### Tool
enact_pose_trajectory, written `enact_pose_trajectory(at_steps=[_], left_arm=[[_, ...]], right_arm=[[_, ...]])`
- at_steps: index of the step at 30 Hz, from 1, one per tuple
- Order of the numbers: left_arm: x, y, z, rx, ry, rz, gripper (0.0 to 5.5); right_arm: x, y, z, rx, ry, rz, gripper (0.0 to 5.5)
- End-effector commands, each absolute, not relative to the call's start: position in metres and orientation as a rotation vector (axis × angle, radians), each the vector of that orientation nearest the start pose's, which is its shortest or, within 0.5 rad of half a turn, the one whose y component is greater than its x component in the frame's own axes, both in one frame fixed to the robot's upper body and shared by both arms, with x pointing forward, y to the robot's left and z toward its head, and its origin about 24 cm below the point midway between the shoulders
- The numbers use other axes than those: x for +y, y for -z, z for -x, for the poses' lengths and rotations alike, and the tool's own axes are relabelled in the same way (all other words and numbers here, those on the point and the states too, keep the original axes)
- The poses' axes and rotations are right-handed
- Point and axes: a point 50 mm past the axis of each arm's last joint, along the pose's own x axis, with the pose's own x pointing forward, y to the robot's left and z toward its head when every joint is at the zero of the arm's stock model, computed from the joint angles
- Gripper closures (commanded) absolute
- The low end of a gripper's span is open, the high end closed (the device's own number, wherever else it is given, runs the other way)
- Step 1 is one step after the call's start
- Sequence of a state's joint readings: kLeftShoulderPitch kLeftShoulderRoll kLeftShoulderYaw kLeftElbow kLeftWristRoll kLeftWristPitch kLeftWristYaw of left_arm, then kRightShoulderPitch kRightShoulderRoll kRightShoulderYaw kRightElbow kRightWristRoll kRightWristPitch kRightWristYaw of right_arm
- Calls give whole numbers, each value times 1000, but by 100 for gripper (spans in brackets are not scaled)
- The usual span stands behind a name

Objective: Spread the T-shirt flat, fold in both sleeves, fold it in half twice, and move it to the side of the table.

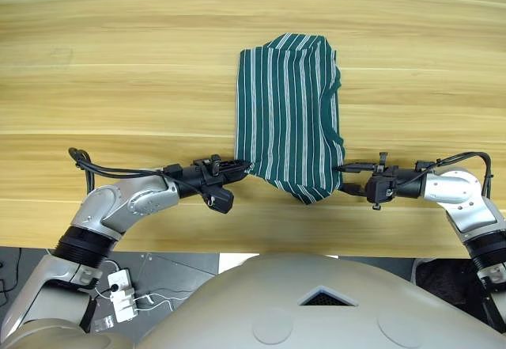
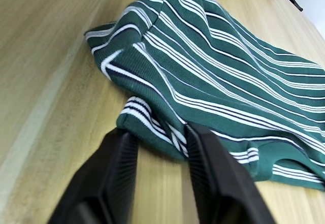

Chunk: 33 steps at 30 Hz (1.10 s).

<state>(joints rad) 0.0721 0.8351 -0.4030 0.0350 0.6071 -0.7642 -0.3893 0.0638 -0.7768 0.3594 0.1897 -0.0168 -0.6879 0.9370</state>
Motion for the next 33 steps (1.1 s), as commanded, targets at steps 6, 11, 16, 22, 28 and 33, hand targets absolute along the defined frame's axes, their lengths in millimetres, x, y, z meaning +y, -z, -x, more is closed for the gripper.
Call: enact_pose_trajectory(at_steps=[6, 11, 16, 22, 28, 33], left_arm=[[183, -3, -162, -126, 1367, -1295, 539], [186, -9, -166, -126, 1322, -1284, 541], [197, -29, -171, -53, 1255, -1276, 542], [228, -77, -166, 234, 1185, -1158, 542], [218, -109, -148, 252, 1208, -1005, 542], [211, -121, -131, 266, 1239, -940, 542]], right_arm=[[-197, -14, -182, 96, -1407, 781, 545], [-188, -22, -185, 55, -1376, 700, 550], [-182, -38, -191, 45, -1308, 540, 550], [-182, -54, -190, 172, -1307, 267, 550], [-184, -67, -186, 271, -1354, 158, 550], [-187, -76, -174, 361, -1421, 49, 550]])
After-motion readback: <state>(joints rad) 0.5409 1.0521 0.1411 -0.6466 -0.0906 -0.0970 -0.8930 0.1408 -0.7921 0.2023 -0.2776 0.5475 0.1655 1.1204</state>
